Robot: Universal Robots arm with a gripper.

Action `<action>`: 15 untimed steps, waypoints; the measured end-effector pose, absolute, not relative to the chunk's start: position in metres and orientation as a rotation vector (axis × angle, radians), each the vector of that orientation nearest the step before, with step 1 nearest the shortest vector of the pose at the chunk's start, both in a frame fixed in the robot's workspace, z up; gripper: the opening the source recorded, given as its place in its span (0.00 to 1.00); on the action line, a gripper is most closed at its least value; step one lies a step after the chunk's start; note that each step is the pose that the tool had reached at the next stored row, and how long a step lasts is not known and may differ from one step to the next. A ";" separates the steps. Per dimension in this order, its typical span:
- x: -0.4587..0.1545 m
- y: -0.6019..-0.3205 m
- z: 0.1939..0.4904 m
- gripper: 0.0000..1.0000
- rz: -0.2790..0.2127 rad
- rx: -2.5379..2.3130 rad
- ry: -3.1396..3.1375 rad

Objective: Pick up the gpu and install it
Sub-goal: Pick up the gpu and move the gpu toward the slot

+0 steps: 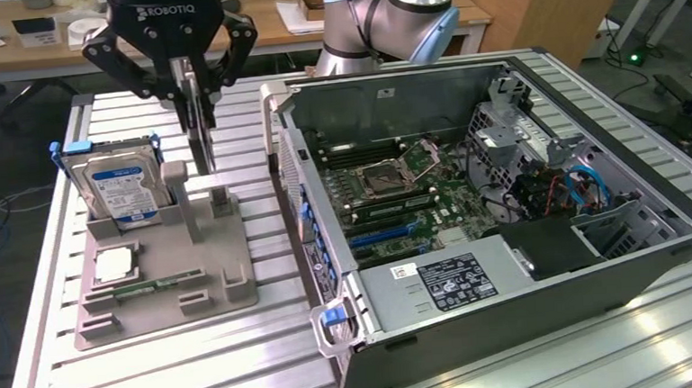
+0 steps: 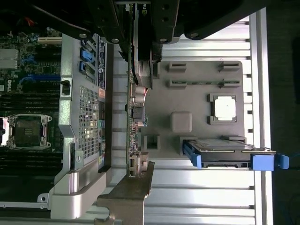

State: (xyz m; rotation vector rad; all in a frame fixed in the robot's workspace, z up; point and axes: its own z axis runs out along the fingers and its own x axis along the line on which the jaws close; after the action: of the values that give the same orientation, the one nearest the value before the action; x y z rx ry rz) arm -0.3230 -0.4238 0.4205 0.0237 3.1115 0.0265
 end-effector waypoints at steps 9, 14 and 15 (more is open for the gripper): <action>-0.323 -0.424 0.422 0.27 0.026 0.024 3.111; -0.321 -0.424 0.422 0.27 0.027 0.024 3.112; -0.320 -0.424 0.422 0.27 0.027 0.024 3.112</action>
State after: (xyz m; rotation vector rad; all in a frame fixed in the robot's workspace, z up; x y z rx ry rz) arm -0.3197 -0.4238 0.4218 0.0237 3.1115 0.0266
